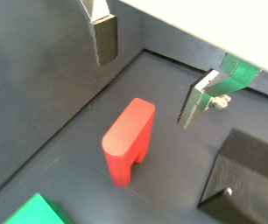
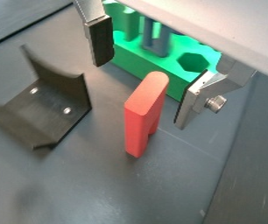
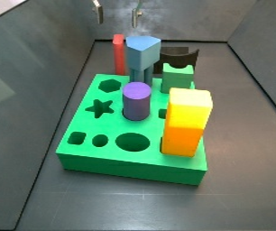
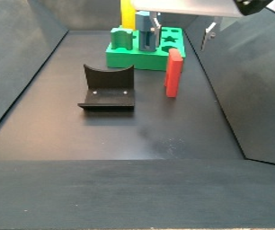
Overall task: Pick up the square-circle object. Move up. Rotate the square-circle object. Place the square-circle object on the fixture. Regrasp the square-circle object. Move to above the board. Insert the square-circle object.
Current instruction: Rotate the square-circle object.
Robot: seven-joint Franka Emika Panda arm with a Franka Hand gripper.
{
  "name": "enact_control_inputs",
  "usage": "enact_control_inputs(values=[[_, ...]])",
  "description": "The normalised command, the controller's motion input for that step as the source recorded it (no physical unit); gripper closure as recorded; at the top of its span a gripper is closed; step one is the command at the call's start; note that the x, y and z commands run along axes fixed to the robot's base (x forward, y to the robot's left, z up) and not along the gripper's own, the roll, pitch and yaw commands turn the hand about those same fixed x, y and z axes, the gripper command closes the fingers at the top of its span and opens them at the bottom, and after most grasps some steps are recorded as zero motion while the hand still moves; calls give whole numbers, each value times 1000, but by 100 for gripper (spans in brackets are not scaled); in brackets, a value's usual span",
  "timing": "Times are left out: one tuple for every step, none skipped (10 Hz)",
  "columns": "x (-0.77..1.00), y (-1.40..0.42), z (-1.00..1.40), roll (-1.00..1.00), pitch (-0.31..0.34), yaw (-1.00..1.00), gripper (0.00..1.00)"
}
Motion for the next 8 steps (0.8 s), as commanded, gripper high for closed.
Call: enact_control_inputs(values=[[30,8,-19,-12,38,847,0],[31,8,-18,-12,37,525,0],[31,8,-18,-12,37,322,0],[0,0,-1000,-12,37,148,0],[11,0,-1000,-12,24,89,0],[32,-5,-1000,-19,-11,49,0],[36,-8,-962,-29,-22,40,0],[35,-8,-819,-40,-27,35,0]])
